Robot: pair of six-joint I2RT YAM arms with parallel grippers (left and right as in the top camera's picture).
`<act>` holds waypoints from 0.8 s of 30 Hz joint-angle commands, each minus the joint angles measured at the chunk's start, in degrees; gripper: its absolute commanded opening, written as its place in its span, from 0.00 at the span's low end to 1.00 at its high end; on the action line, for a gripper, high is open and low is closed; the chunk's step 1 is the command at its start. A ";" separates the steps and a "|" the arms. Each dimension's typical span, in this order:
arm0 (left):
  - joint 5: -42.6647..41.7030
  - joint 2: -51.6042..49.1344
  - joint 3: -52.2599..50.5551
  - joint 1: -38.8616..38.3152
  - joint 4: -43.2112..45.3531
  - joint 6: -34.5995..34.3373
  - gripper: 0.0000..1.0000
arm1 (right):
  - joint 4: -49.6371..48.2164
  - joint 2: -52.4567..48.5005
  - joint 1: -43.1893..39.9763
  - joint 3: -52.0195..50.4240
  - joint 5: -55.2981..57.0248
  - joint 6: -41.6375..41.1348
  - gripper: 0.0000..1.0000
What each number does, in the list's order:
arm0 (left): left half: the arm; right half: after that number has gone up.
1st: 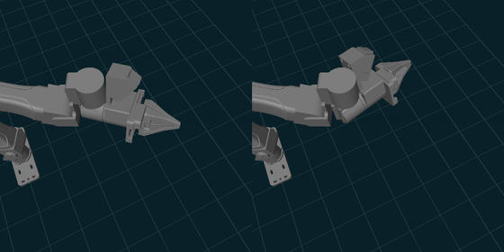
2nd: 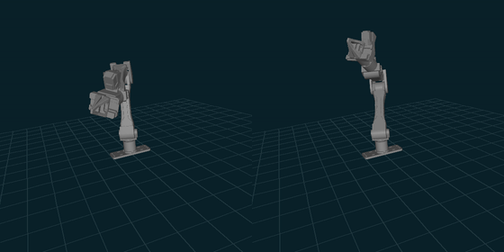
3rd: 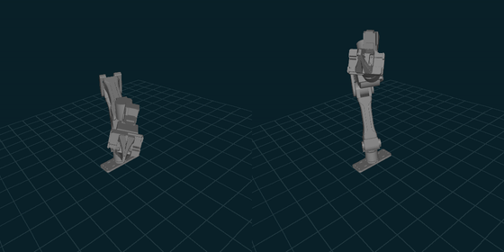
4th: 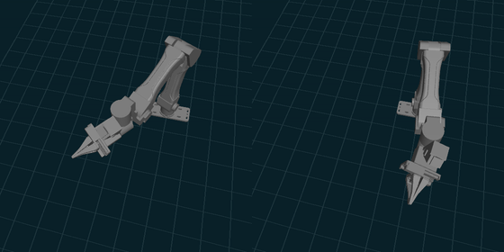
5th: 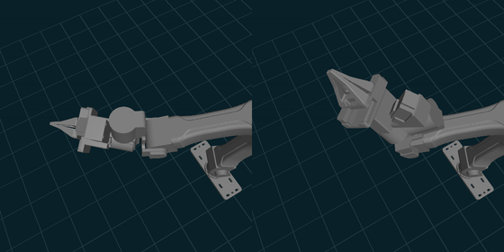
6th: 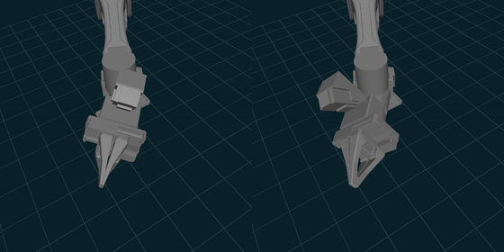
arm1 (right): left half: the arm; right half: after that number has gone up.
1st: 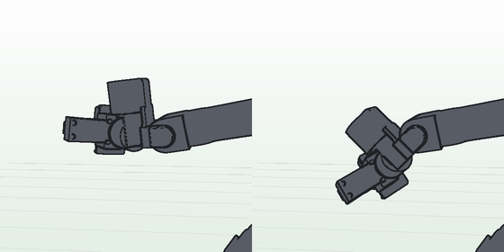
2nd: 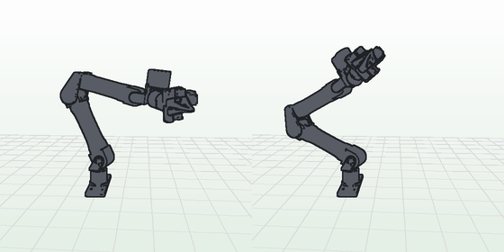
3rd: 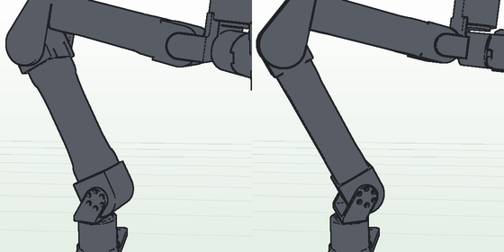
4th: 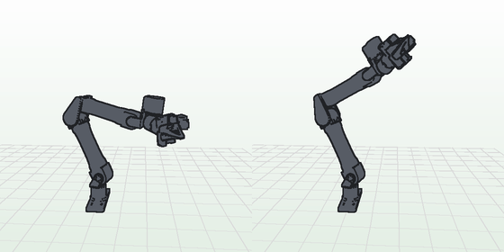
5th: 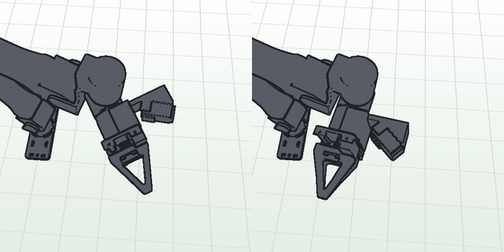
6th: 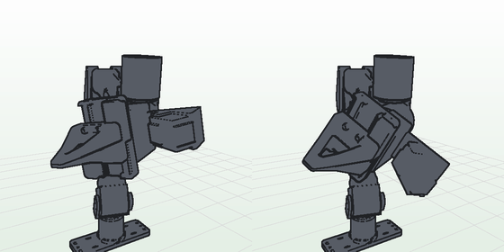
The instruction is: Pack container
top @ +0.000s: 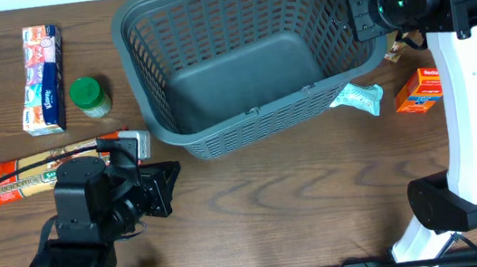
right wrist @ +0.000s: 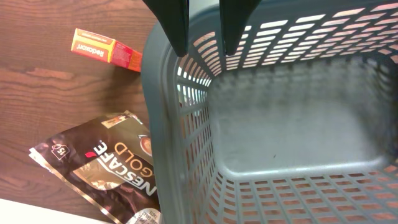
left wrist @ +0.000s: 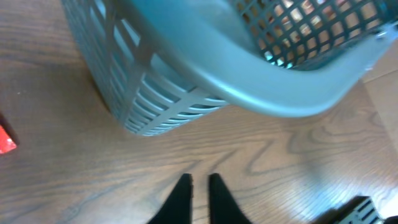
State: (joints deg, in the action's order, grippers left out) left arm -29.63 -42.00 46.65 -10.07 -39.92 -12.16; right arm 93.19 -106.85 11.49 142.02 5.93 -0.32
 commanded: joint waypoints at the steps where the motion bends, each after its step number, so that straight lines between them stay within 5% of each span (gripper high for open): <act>1: -0.52 1.22 1.18 -0.57 0.81 -0.17 0.06 | 0.04 0.57 -0.33 0.55 -0.37 0.81 0.01; 13: 14.14 1.16 1.16 -12.09 3.72 -4.63 0.06 | 0.04 0.57 -0.31 0.55 -0.37 0.79 0.01; 24: 14.97 -6.58 1.11 -15.72 10.05 -4.63 0.06 | 0.68 0.57 -0.31 0.55 -0.22 0.79 0.01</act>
State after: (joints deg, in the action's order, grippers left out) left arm -15.88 -46.68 46.70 -24.88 -30.50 -16.51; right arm 93.51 -106.85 11.49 142.02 5.93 -0.19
